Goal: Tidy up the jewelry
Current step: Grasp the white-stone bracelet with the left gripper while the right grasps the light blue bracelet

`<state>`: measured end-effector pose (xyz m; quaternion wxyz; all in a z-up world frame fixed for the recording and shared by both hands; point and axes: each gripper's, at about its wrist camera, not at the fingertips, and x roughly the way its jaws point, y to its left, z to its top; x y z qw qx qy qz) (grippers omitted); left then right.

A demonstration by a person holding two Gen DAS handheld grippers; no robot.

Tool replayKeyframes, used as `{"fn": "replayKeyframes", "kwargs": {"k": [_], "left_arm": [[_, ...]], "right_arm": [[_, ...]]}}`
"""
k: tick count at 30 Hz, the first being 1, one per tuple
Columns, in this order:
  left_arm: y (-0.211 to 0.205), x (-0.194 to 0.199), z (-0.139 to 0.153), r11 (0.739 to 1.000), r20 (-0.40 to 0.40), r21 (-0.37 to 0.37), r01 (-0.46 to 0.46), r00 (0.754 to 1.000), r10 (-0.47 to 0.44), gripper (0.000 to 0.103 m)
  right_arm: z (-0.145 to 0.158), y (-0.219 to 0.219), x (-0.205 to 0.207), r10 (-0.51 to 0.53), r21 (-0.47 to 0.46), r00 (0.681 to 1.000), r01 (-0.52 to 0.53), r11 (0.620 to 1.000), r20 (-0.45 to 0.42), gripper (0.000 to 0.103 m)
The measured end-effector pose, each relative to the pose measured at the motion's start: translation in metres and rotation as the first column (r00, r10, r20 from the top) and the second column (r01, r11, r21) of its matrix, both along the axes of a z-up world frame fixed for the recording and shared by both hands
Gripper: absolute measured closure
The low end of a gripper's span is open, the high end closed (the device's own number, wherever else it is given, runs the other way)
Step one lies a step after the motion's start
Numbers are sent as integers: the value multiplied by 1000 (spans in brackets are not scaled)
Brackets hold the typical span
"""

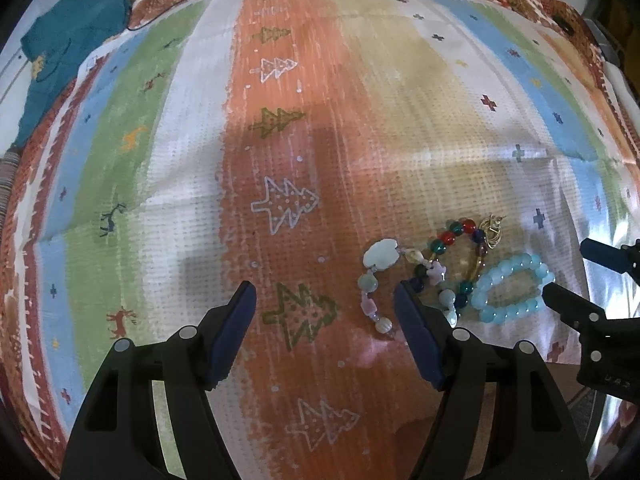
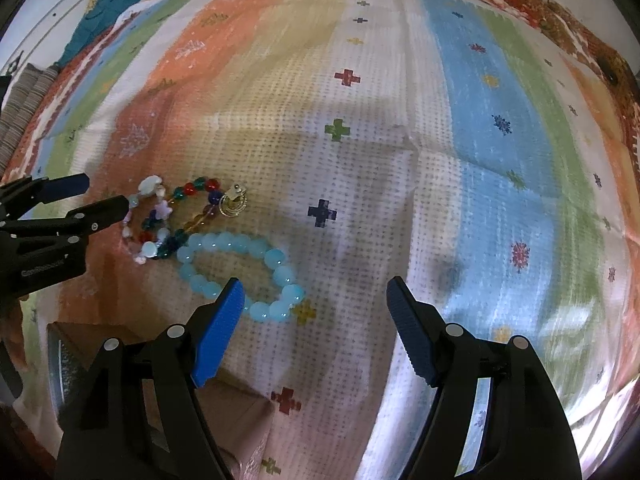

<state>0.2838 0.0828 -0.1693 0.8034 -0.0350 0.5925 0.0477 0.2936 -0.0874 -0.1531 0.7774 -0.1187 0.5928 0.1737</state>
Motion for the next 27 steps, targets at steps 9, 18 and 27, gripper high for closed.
{"fn": "replayKeyframes", "kwargs": {"k": [9,18,27], "left_arm": [[0,3,-18,1000,-32,12,26,999,-25,33],[4,4,-20,999,-10,32,28,1000,-27,79],[8,1,-6,999,-3,25,23,1000,-23,92]], "right_arm": [[-10,6,8,21,-39,1000,-21,999,-2,29],[-12,12,3,58,-62,998,-57,996,15,66],[-1,13,-5,65,-48,997,-63,997,33,91]]}}
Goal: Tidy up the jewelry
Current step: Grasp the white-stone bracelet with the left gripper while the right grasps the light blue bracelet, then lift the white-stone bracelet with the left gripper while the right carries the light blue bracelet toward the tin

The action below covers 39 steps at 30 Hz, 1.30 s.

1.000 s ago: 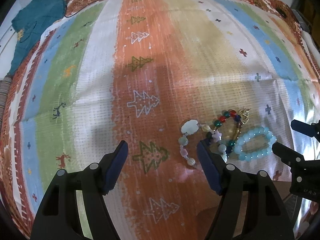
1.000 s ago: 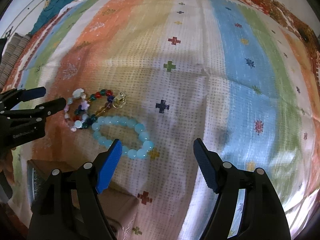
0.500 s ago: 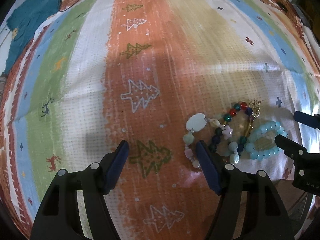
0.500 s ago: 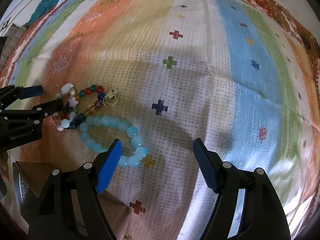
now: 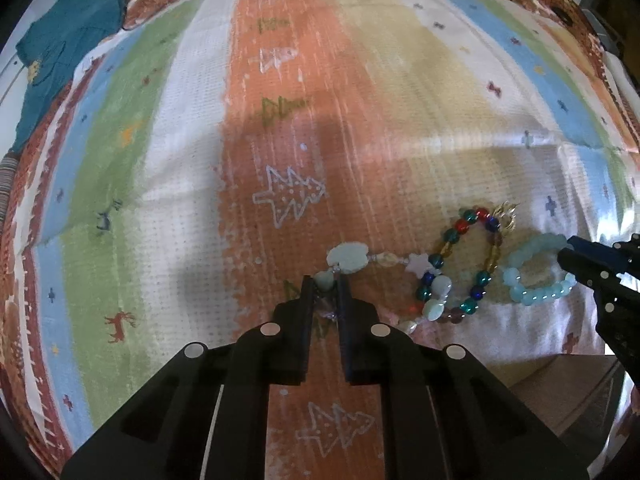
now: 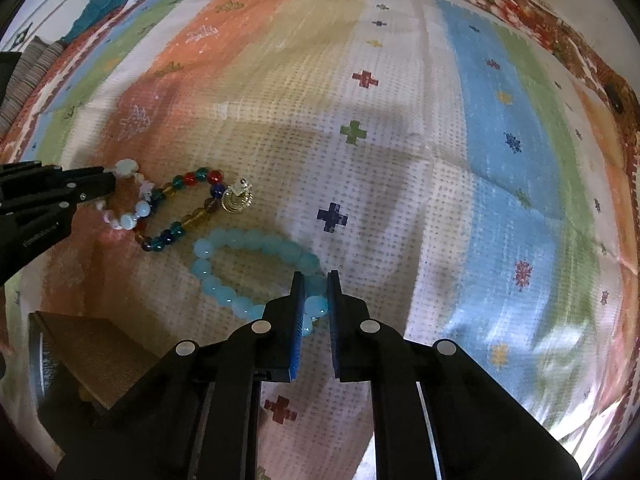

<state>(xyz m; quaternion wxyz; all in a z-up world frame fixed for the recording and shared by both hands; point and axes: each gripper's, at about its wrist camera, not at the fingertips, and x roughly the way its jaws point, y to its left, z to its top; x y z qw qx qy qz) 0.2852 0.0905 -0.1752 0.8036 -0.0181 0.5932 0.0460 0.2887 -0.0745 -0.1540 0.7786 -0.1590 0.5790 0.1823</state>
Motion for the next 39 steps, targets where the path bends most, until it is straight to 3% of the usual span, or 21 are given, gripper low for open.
{"fn": "replayKeyframes", "kwargs": {"k": [8,12,21,39], "left_arm": [[-7,-15,37,1000,88,-14,-4,996,5,92],[-14,-22,48,999,101,-34,12,995,-9,92],[-19,-26,62,1000,133,-6,21,991,-20,92],[-38,-64,119,995,264,-85,60,964,-36,92]], "right_arm": [[25,0,-20,5,53,999,-6,999,35,91],[33,-1,-26,8,69,999,-11,998,53,91],[53,-7,-27,16,128,995,-28,991,95,91],[107,-21,-58,-24,248,980,-27,969,199,91]]}}
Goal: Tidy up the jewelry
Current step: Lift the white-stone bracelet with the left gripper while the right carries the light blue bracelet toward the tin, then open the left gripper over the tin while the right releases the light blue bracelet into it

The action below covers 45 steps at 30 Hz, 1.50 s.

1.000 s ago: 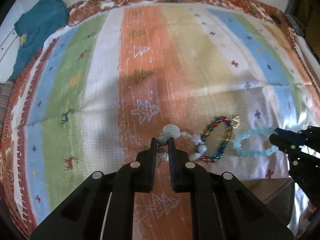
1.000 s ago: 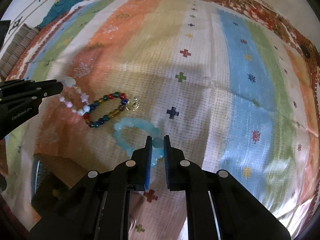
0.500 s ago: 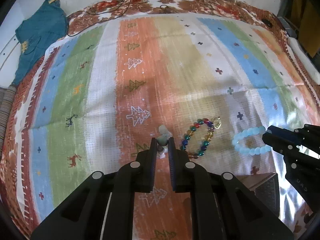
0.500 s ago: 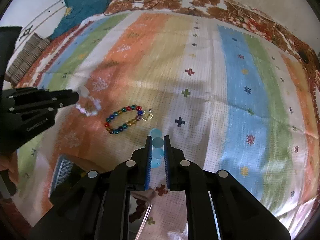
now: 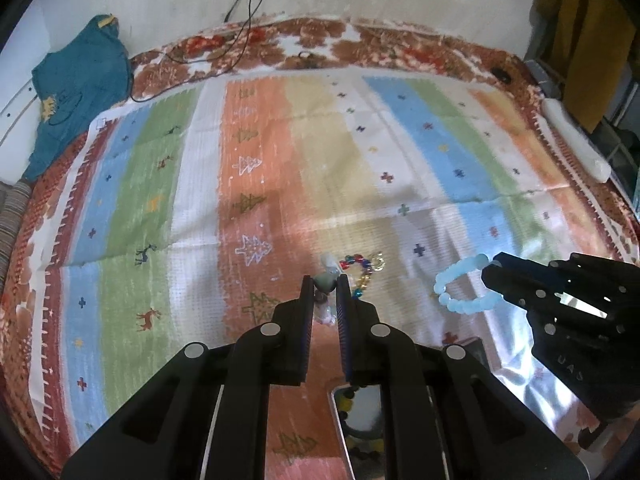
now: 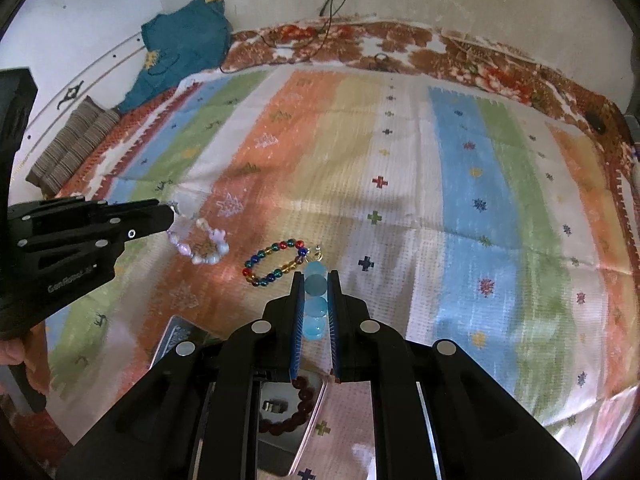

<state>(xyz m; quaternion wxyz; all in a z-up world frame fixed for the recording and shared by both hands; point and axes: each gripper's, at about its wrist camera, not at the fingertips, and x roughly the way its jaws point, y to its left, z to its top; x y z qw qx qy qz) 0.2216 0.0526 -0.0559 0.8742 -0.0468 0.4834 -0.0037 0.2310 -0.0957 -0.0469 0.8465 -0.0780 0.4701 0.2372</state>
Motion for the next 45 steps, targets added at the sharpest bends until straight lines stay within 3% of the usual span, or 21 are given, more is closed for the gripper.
{"fn": "replayKeyframes", "kwargs": {"k": [11,26,45], "left_arm": [[-1,-25,19,998,52,-65,27,998,-23,92],[-11,-64,39,995,112,-68,66,992,-59,92],[-33,-101,49,993,147,-42,113,983,-106,92]], "right_arm": [[21,-9,-25,14,48,999,-16,999,42,91],[35,-17,-55,34,60,994,-41,997,106,91],[34,-18,-88,75,78,993,-82,994,91,91]]}}
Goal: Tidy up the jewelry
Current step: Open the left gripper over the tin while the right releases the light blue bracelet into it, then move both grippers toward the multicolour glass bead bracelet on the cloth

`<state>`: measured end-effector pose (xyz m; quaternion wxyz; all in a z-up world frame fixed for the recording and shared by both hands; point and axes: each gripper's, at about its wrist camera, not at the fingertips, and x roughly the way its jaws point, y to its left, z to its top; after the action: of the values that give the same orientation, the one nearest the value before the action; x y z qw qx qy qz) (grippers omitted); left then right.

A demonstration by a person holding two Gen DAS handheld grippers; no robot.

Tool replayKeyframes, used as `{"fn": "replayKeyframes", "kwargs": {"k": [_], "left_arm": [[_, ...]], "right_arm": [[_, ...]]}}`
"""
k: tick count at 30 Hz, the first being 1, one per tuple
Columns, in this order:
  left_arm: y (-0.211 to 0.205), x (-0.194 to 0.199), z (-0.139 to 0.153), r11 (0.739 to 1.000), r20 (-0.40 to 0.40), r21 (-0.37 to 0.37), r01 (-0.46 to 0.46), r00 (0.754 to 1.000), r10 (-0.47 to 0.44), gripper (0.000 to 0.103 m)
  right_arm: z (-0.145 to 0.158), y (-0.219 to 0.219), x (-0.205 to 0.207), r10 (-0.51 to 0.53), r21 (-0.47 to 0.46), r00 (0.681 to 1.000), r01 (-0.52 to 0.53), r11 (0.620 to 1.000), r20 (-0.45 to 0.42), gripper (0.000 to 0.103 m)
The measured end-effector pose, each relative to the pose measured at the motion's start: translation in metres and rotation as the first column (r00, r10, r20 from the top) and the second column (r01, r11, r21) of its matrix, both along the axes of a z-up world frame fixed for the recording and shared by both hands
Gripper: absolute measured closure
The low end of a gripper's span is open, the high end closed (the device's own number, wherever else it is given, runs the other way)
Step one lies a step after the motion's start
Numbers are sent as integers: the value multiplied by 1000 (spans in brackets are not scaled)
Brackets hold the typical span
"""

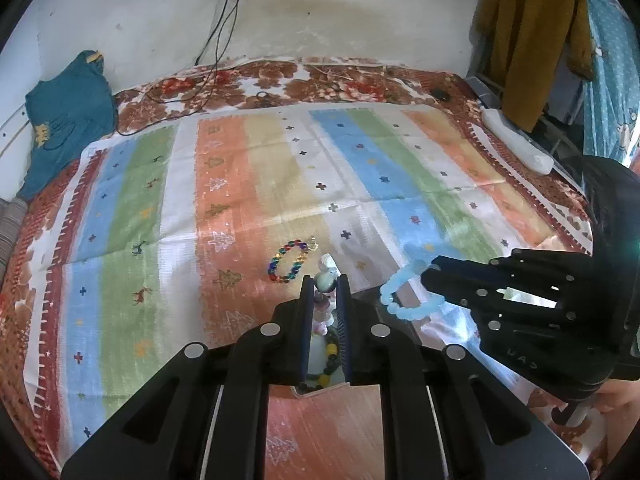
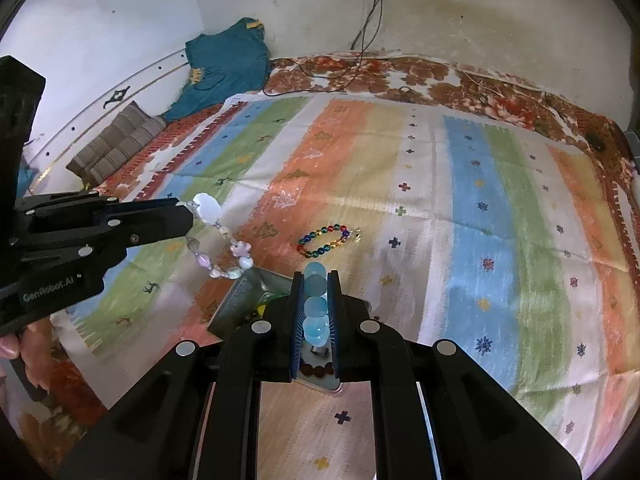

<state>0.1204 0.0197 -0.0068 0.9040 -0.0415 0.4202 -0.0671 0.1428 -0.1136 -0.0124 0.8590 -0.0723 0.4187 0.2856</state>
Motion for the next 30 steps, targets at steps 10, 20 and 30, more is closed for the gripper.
{"fn": "replayKeyframes", "kwargs": {"k": [10,20,30], "left_arm": [[-4,5,-12,999,-64,43,-13,998,16,91],[15,17,-20,995,-87,48,-86,992,90,61],[27,35,-31,991,-118,61,-120,985,127,46]], "right_arm": [[-6,-5,4,-64,-20,998,63,998,-29,66],[-17,-1,15,-64,-68,997,61,996,-43,66],[-25,3,32,-69,-97,996,63,993,-58,55]]}}
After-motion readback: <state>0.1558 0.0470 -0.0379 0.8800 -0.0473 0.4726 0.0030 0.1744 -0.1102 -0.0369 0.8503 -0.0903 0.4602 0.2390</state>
